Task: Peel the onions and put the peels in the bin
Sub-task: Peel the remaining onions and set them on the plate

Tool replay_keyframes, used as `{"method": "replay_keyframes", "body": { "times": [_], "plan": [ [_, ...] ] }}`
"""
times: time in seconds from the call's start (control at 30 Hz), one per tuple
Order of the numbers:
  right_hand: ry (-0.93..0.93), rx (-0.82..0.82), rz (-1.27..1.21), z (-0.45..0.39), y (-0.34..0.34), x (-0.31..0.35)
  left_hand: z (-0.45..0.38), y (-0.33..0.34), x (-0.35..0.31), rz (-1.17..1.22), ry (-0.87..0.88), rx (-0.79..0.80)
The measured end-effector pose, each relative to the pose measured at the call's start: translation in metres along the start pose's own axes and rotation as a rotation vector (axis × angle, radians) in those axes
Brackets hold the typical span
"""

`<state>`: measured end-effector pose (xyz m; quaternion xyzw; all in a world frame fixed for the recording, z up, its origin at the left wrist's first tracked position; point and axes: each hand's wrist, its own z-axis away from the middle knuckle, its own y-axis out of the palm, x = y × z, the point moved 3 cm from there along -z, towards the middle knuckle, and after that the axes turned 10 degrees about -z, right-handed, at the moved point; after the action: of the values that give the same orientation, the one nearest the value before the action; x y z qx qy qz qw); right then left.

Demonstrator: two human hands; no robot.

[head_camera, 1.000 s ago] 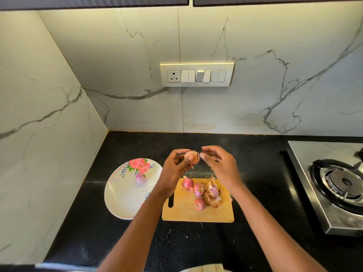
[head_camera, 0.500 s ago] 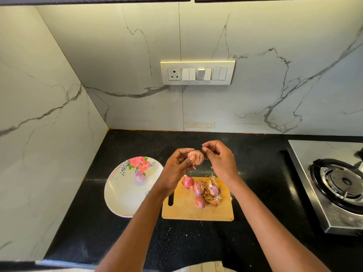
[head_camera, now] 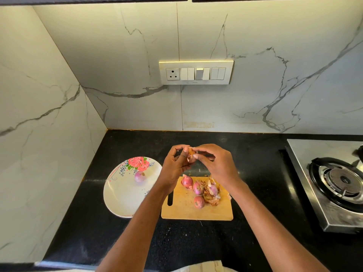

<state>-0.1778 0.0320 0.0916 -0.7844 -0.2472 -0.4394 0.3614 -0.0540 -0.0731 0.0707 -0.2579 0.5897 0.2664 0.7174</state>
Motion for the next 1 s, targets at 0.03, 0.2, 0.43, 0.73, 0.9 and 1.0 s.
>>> {"method": "replay_keyframes", "body": {
  "times": [0.03, 0.2, 0.43, 0.73, 0.9, 1.0],
  "plan": [
    [-0.013, -0.017, 0.018, 0.000, -0.002, -0.001, 0.000, 0.001, 0.001, -0.004, -0.010, 0.009],
    [-0.042, -0.039, 0.014, -0.004, -0.009, -0.001, -0.003, -0.004, -0.002, 0.034, -0.065, 0.099],
    [-0.181, 0.009, 0.113, -0.008, -0.011, 0.007, -0.005, -0.001, -0.005, 0.046, -0.055, 0.142],
    [-0.207, -0.011, 0.204, -0.001, -0.004, 0.003, -0.004, 0.000, -0.002, 0.031, -0.084, 0.133],
    [-0.100, -0.074, 0.114, 0.000, -0.001, 0.001, 0.001, 0.002, -0.001, 0.071, -0.094, 0.155],
    [0.061, -0.186, -0.002, 0.000, -0.006, -0.005, 0.002, 0.002, 0.000, 0.127, -0.093, 0.166]
  ]
}}
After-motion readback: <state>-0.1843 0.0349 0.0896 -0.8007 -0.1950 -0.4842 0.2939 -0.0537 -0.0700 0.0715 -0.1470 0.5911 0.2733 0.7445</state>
